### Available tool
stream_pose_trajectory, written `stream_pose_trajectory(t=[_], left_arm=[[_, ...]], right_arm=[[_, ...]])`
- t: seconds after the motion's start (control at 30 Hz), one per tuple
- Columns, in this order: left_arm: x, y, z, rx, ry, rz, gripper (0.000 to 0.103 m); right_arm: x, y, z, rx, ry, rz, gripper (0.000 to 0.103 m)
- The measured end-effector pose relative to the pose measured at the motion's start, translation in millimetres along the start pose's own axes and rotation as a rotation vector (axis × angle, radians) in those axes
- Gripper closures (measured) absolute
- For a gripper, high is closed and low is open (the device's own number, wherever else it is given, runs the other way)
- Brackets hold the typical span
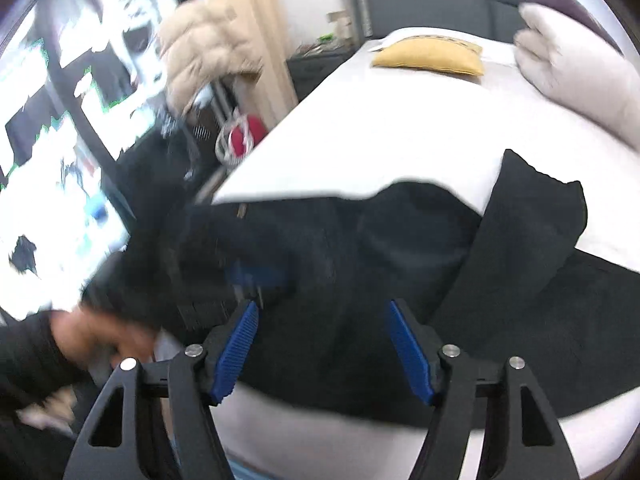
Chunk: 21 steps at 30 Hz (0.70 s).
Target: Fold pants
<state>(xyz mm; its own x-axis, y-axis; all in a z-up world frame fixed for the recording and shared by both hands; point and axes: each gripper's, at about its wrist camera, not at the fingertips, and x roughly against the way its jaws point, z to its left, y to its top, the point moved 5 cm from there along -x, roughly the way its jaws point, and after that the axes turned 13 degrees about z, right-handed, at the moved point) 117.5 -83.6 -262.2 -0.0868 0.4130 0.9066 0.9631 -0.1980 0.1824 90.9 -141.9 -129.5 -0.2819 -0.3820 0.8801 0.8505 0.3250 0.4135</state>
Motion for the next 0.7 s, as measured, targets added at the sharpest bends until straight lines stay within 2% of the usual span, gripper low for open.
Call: stream_pose_trajectory(t=[0.07,0.2,0.33,0.5,0.63,0.7], left_arm=[[-4.1,-2.9,7.2,0.014,-0.033,-0.020,0.091],[-7.2,-2.9,10.1,0.043,-0.058,-0.019,0.091],[-13.0,-1.0,10.6,0.055,-0.068,-0.020,0.091],[-12.8,-3.9,15.1,0.046,-0.062,-0.021,0.092],[-7.2,-7.9,20.8,0.044,-0.064,-0.024,0.092],[-7.1,-8.9,21.3,0.047,-0.073,-0.024,0.092]], right_arm=[[-1.8,20.6,-24.2,-0.093,-0.001,-0.018,0.033],[-2.3,60.0,-90.8,-0.278,-0.089,-0.037,0.033],[-14.1,104.1,-152.3,-0.387,-0.214,0.016,0.034],[-59.1,155.1,-184.0,-0.403,-0.330,0.116,0.034],[-101.7,172.4,-205.8,-0.463,-0.440,0.213,0.034],[-117.5,166.8,-223.9,-0.513,-0.446,0.257,0.035]])
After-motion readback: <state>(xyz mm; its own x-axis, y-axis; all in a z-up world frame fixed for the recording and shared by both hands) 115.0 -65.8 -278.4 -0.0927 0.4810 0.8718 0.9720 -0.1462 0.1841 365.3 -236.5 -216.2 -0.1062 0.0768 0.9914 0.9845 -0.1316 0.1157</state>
